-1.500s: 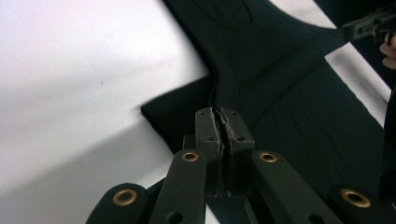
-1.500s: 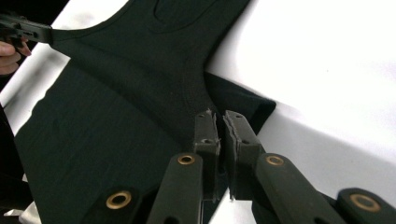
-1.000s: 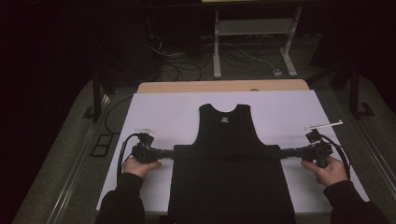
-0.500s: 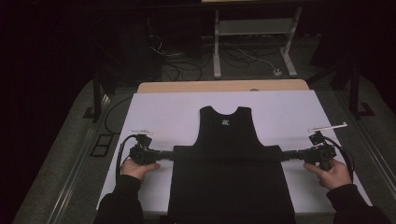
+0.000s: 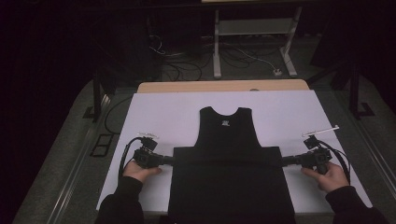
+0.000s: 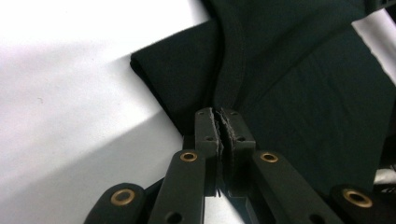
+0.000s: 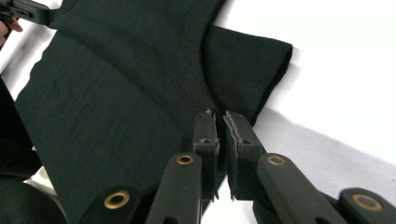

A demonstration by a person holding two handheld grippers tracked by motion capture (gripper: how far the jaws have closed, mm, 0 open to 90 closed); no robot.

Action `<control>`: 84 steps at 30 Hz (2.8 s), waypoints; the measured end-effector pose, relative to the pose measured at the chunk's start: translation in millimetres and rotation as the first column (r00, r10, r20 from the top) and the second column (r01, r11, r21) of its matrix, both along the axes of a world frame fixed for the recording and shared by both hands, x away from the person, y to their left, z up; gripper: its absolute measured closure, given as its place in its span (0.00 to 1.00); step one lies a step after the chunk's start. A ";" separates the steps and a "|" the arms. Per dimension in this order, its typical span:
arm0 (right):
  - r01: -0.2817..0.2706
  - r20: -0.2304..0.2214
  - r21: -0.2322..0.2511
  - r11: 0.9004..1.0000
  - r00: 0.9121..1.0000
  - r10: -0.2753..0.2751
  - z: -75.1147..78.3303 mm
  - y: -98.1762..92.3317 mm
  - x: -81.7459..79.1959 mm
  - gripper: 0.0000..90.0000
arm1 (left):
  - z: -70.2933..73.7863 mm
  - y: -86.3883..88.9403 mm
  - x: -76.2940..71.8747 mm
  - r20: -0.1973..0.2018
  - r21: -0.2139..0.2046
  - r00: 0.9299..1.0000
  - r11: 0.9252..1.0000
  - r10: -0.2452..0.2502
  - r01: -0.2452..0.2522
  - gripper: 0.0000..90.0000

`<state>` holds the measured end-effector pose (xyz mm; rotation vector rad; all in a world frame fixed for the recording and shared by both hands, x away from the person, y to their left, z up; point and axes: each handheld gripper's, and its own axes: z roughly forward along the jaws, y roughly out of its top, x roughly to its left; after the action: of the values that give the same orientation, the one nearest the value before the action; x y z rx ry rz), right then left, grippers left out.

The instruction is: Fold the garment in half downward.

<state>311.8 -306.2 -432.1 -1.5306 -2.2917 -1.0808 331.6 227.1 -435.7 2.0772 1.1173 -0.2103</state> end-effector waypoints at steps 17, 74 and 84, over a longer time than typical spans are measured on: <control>0.008 0.111 -0.085 0.996 0.994 0.001 7.4 7.2 -4.6 0.51 | 6.2 -9.0 -2.8 0.074 0.042 0.997 0.999 -0.033 0.030 0.46; -0.026 0.264 -0.073 0.997 0.963 0.045 61.6 12.4 33.8 0.00 | 56.0 -24.4 34.5 0.177 0.097 0.981 0.993 -0.080 0.064 0.00; -0.027 0.259 -0.085 0.996 0.965 0.048 66.5 13.4 45.2 0.00 | 60.4 -28.0 46.8 0.176 0.100 0.981 0.993 -0.081 0.064 0.00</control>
<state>357.0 -292.8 -365.6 -1.4402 -2.5544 -1.2619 378.5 199.0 -375.2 2.1745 0.9596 -0.0038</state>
